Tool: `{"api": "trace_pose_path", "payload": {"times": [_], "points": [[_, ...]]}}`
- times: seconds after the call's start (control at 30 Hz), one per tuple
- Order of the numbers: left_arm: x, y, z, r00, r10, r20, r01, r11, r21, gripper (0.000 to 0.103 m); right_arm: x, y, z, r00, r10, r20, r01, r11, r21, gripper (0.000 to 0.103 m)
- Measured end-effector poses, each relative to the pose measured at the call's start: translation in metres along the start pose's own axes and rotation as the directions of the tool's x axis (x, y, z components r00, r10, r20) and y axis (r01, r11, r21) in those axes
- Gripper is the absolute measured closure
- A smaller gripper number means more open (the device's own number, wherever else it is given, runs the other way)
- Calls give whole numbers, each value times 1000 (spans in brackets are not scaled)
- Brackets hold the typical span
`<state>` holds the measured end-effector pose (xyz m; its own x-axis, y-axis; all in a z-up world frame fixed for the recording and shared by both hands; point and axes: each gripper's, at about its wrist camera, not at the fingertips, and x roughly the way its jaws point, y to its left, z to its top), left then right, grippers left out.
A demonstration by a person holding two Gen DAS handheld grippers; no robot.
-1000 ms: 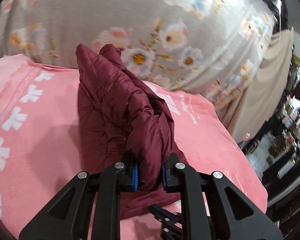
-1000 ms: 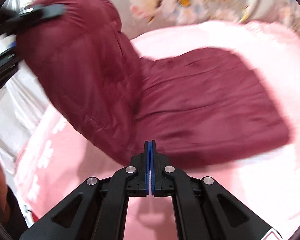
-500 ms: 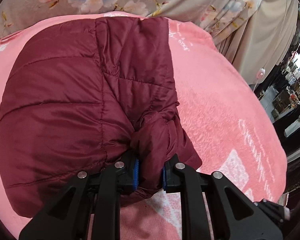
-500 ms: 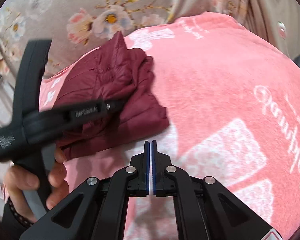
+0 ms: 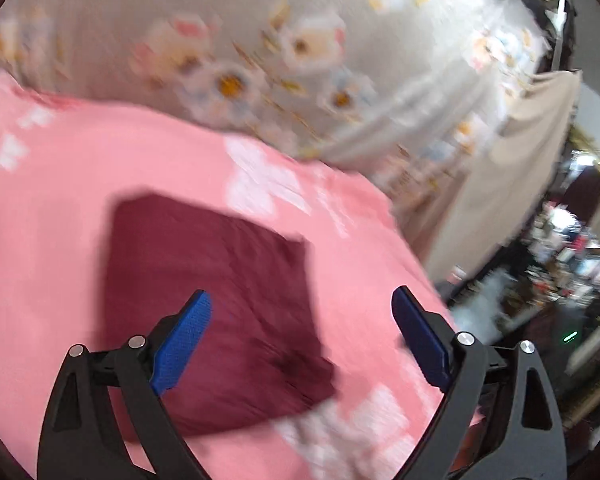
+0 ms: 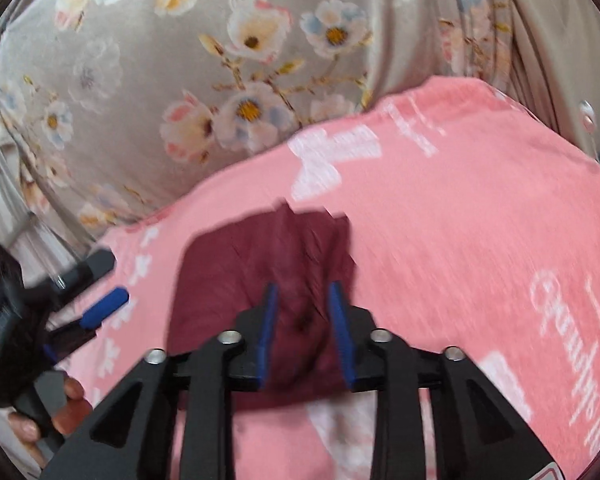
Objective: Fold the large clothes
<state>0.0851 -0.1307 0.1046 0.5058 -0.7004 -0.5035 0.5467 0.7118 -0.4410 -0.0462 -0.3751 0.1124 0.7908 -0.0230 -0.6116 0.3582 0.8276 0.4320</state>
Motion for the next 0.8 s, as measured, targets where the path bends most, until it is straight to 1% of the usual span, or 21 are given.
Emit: {"api": "trace_pose_path", "payload": {"times": [0.03,0.07,0.1,0.17,0.2,0.23,0.27,0.33,0.37,0.4,0.43,0.47,0.5,0.53,0.57,0.6,0.63,0.7,0.73,0.8], "points": [[-1,6,7,999,40,11,-40,999,2,14,9,10,17,1000,14,1,-14,1000,5,37],[1,16,17,994,104,20,-104,995,-6,14,15,17,27,1000,20,4,-20,1000,13,31],[4,26,27,989,145,20,-145,989,-15,14,26,24,37,1000,19,-3,-19,1000,16,31],[8,42,43,981,193,8,-193,981,-35,14,63,36,59,998,-26,-62,27,1000,10,31],[12,49,50,977,212,4,-212,976,-41,14,78,38,64,995,-51,-85,54,998,30,31],[16,56,55,973,231,4,-231,972,-46,14,96,35,69,991,-64,-118,73,995,75,31],[21,64,61,966,257,1,-257,965,-49,14,108,31,71,987,-52,-150,71,990,122,31],[29,78,70,956,294,-8,-295,954,-51,14,140,20,70,971,-4,-238,66,965,255,31],[34,86,75,952,307,-19,-307,950,-51,14,150,18,68,965,-5,-261,80,958,276,33],[41,90,78,947,320,-32,-321,946,-51,14,160,18,67,960,-28,-278,107,957,271,34],[48,95,80,943,329,-45,-331,942,-56,14,168,20,66,956,-65,-286,141,958,251,39],[57,98,83,942,330,-57,-333,941,-62,14,174,21,64,951,-93,-296,167,957,238,52],[67,101,85,941,330,-73,-335,940,-68,14,180,21,63,946,-99,-308,178,954,240,63],[76,104,87,939,332,-91,-340,937,-79,14,186,19,61,943,-84,-323,171,953,251,93],[82,105,84,939,329,-102,-338,937,-85,14,188,16,60,943,-68,-325,159,952,263,99],[92,105,83,939,323,-119,-334,938,-89,14,187,14,59,948,-59,-313,148,952,269,99],[99,104,82,937,323,-130,-336,938,-90,14,183,14,60,957,-77,-280,150,956,250,100],[119,100,76,935,317,-156,-333,939,-83,14,175,18,65,966,-147,-211,184,969,167,100],[134,98,72,929,325,-175,-342,937,-76,15,175,21,66,965,-186,-183,209,971,118,100],[155,96,65,917,341,-209,-360,931,-61,17,184,18,65,958,-228,-176,244,967,75,100]]}}
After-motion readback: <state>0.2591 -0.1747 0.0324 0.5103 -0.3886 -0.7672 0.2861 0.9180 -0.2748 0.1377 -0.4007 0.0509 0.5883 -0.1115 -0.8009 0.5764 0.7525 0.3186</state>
